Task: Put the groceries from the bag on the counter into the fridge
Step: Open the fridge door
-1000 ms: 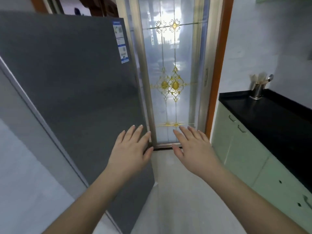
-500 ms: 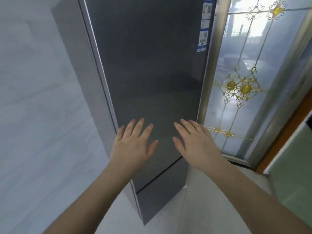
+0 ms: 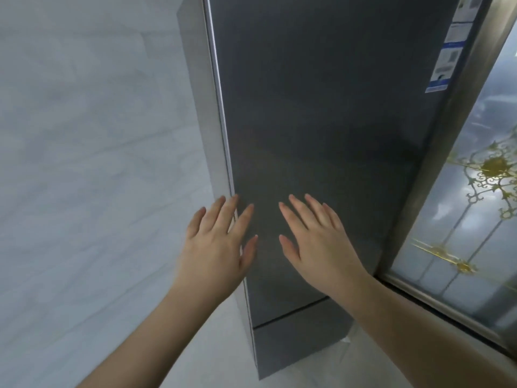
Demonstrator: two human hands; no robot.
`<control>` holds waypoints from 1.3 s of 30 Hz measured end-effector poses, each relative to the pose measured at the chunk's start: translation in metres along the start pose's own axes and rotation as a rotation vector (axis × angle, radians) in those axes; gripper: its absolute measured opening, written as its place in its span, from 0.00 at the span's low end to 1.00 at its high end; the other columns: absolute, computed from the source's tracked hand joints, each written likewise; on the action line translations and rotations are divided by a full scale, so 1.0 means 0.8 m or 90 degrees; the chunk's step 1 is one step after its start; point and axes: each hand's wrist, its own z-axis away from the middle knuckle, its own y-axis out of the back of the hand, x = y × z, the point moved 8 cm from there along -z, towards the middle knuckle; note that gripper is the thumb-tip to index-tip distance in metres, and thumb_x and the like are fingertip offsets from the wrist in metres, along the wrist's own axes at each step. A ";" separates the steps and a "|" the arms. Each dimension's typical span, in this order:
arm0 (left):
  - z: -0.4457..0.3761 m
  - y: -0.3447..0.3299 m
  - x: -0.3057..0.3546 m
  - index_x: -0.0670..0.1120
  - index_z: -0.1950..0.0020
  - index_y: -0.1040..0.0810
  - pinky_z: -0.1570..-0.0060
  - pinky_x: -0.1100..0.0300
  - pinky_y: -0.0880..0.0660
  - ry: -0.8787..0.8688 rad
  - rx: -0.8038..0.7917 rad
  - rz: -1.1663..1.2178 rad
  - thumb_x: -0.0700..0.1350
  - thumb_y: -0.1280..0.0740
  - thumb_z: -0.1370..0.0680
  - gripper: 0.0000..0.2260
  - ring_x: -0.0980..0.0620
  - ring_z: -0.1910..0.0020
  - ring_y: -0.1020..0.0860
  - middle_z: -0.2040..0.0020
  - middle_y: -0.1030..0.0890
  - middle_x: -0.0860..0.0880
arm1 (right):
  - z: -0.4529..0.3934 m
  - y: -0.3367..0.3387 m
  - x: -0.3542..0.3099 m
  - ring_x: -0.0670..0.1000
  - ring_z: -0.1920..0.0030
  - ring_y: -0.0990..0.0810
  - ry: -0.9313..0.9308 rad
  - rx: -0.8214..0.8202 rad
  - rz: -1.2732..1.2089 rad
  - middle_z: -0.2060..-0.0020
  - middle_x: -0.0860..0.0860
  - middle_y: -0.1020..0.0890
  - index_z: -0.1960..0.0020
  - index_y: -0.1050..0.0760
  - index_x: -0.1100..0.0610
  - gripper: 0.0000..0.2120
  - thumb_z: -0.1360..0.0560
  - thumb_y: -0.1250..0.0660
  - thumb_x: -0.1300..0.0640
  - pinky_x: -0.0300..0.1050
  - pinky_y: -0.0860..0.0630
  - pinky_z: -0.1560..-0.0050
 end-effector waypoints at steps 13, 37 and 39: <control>0.002 -0.009 0.007 0.49 0.29 0.27 0.34 0.44 0.30 0.213 0.030 -0.059 0.56 0.45 0.22 0.24 0.41 0.31 0.27 0.30 0.25 0.43 | -0.054 -0.012 0.016 0.58 0.24 0.42 0.253 0.044 -0.076 0.24 0.53 0.37 0.24 0.40 0.53 0.27 0.20 0.46 0.45 0.57 0.49 0.26; -0.019 -0.087 -0.033 0.47 0.20 0.52 0.27 0.50 0.41 0.353 -0.057 0.184 0.65 0.45 0.21 0.37 0.47 0.24 0.41 0.21 0.40 0.48 | -0.178 0.110 -0.096 0.60 0.23 0.54 0.500 0.227 0.327 0.22 0.56 0.46 0.22 0.47 0.54 0.43 0.29 0.32 0.38 0.64 0.61 0.27; -0.030 -0.088 -0.030 0.47 0.20 0.52 0.27 0.49 0.41 0.323 -0.048 0.120 0.66 0.45 0.21 0.37 0.47 0.24 0.40 0.22 0.39 0.48 | -0.189 0.120 -0.092 0.59 0.23 0.57 0.490 0.230 0.395 0.23 0.57 0.45 0.23 0.45 0.54 0.45 0.31 0.32 0.35 0.66 0.63 0.28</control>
